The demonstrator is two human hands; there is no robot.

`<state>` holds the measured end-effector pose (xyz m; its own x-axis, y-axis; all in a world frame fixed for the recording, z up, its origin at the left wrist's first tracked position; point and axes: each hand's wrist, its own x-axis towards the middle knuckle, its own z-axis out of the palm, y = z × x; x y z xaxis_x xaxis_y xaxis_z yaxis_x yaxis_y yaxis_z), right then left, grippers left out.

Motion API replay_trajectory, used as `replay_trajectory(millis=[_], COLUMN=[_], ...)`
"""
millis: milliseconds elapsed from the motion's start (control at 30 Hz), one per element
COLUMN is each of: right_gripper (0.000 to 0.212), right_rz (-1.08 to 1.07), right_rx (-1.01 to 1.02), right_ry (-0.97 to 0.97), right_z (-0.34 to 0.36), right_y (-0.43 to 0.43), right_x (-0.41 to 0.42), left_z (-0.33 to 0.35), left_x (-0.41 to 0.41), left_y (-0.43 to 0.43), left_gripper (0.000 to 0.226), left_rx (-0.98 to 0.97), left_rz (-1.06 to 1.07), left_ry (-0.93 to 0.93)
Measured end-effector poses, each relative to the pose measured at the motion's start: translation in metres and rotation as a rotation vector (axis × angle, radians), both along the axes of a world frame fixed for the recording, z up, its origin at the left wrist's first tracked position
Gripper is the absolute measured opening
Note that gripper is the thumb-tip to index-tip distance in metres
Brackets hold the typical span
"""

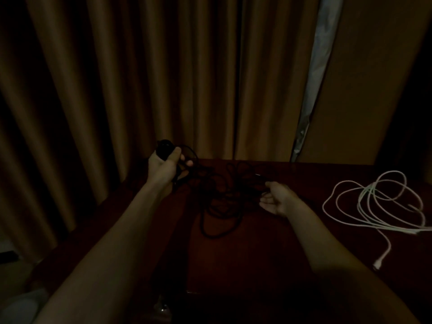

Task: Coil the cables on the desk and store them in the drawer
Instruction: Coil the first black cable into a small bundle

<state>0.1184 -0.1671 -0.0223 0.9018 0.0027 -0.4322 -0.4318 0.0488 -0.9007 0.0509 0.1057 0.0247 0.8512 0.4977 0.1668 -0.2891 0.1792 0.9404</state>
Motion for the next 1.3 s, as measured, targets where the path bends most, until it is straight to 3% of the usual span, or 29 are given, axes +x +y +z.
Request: replay_trajectory(millis=[33,133,167,200,300,333,433,533,600,633,800,900,1033,1167,1300], right_gripper=[0.037,0.046,0.041,0.035,0.017,0.021,0.058,0.058,0.031,0.028,0.04,0.037,0.025,0.021,0.02], right_rz=[0.061,0.245,0.236,0.218,0.372,0.487,0.787,0.885,0.874,0.863,0.977,0.894,0.683,0.72,0.651], right_rx=[-0.168,-1.034,-1.197,-1.233,-0.97,-0.876,-0.72,-0.653,-0.621,-0.614,-0.601,-0.544,-0.523,-0.465,-0.429], right_ry=[-0.06,-0.301,-0.405,-0.519,-0.823,-0.847,-0.782,-0.751,-0.737,-0.753,-0.597,-0.562,-0.714,-0.741,-0.817], right_z=[0.002,0.01,0.014,0.018,0.02,0.019,0.009,-0.002,-0.005,-0.003,0.006,0.008,0.012,0.026,0.032], right_y=[-0.002,-0.002,0.001,0.006,0.022,0.027,0.045,0.065,0.071,0.071,0.066,0.067,0.07,0.07,0.072], right_x=[-0.003,-0.012,-0.017,-0.02,-0.019,-0.019,-0.028,-0.036,-0.035,-0.035,-0.038,-0.038,-0.032,-0.033,-0.035], left_z=[0.001,0.003,0.005,0.006,0.009,0.01,0.012,0.015,0.016,0.015,0.011,0.006,-0.005,-0.013,-0.016], left_x=[0.0,0.001,0.001,0.001,0.0,-0.001,-0.001,-0.003,-0.006,-0.007,-0.011,-0.009,-0.009,-0.006,-0.01], left_y=[0.0,-0.004,-0.007,-0.01,-0.017,-0.019,-0.024,-0.028,-0.028,-0.027,-0.018,-0.014,-0.013,-0.02,-0.03], left_gripper=[0.011,0.009,0.007,0.006,0.007,0.009,0.013,0.015,0.019,0.019,0.016,0.014,0.015,0.015,0.013], left_rx=[0.008,-0.044,-0.065,-0.076,-0.043,-0.024,0.0,0.01,0.062,0.087,0.07,0.146,0.35,0.44,0.497], left_rz=[0.007,0.015,0.003,-0.016,-0.076,-0.094,-0.15,-0.208,-0.225,-0.23,-0.227,-0.213,-0.239,-0.221,-0.364], left_ry=[-0.01,-0.018,-0.01,0.0,0.014,0.006,-0.031,-0.038,-0.029,-0.024,0.003,0.055,0.135,0.157,0.197])
